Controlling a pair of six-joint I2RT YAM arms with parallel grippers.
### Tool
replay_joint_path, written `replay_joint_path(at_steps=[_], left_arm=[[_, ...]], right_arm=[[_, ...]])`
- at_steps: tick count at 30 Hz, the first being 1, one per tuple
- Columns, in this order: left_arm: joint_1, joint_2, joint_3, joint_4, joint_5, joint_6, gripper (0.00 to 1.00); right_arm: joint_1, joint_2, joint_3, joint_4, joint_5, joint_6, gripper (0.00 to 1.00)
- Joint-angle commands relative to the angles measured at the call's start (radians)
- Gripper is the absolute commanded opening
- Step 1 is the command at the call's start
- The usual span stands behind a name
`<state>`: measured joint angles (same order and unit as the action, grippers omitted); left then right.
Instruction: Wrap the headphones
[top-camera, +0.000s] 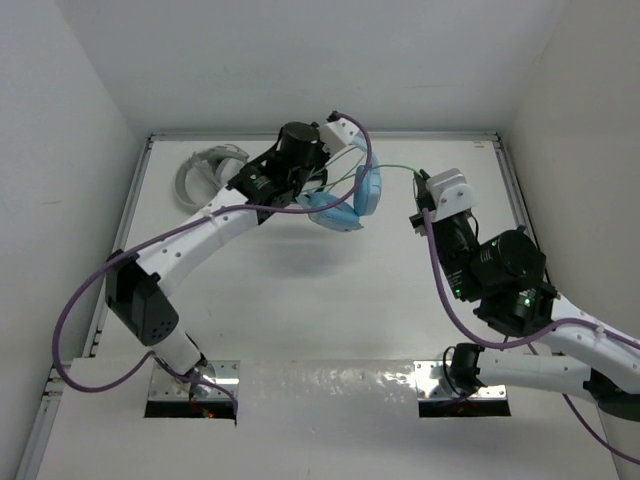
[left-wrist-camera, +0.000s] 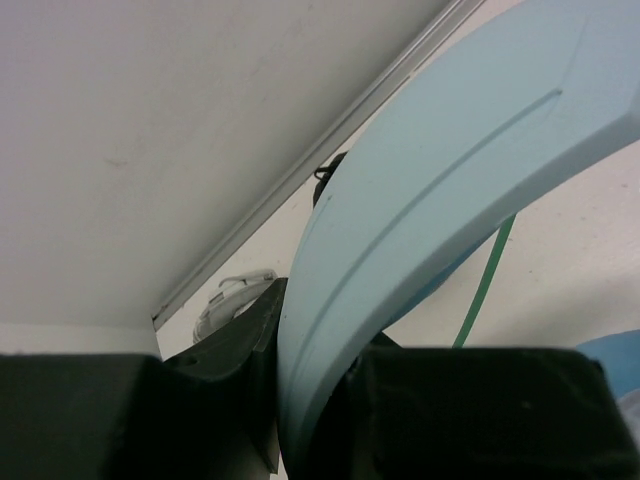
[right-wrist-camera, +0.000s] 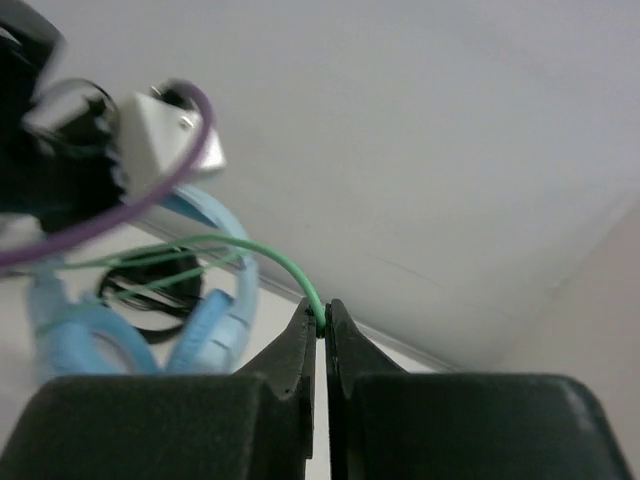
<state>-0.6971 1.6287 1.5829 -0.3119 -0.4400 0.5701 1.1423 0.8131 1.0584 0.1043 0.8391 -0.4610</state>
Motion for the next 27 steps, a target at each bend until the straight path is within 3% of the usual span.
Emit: replay_joint_path(at_steps=[1, 8, 12, 14, 21, 24, 27], left_arm=[[-0.004, -0.121, 0.015, 0.002, 0.141, -0.01, 0.0], [-0.022, -0.234, -0.001, -0.13, 0.221, 0.008, 0.0], [-0.036, -0.297, 0.003, -0.214, 0.245, 0.019, 0.0], [-0.042, -0.349, -0.012, -0.243, 0.254, 0.002, 0.0], [-0.068, -0.403, -0.032, -0.25, 0.202, -0.104, 0.0], [-0.071, -0.402, -0.044, -0.239, 0.178, -0.122, 0.0], [-0.071, -0.398, -0.049, -0.234, 0.179, -0.134, 0.0]], right_arm=[[0.001, 0.001, 0.04, 0.081, 0.123, -0.253, 0.0], [-0.032, 0.053, 0.04, 0.117, 0.146, -0.308, 0.0], [-0.276, 0.159, 0.152, -0.159, -0.03, -0.107, 0.0], [-0.392, 0.21, 0.192, -0.208, -0.179, 0.039, 0.0], [-0.675, 0.285, 0.178, -0.193, -0.423, 0.252, 0.0], [-0.784, 0.252, 0.115, -0.122, -0.516, 0.404, 0.0], [-0.858, 0.239, 0.083, -0.109, -0.58, 0.453, 0.0]])
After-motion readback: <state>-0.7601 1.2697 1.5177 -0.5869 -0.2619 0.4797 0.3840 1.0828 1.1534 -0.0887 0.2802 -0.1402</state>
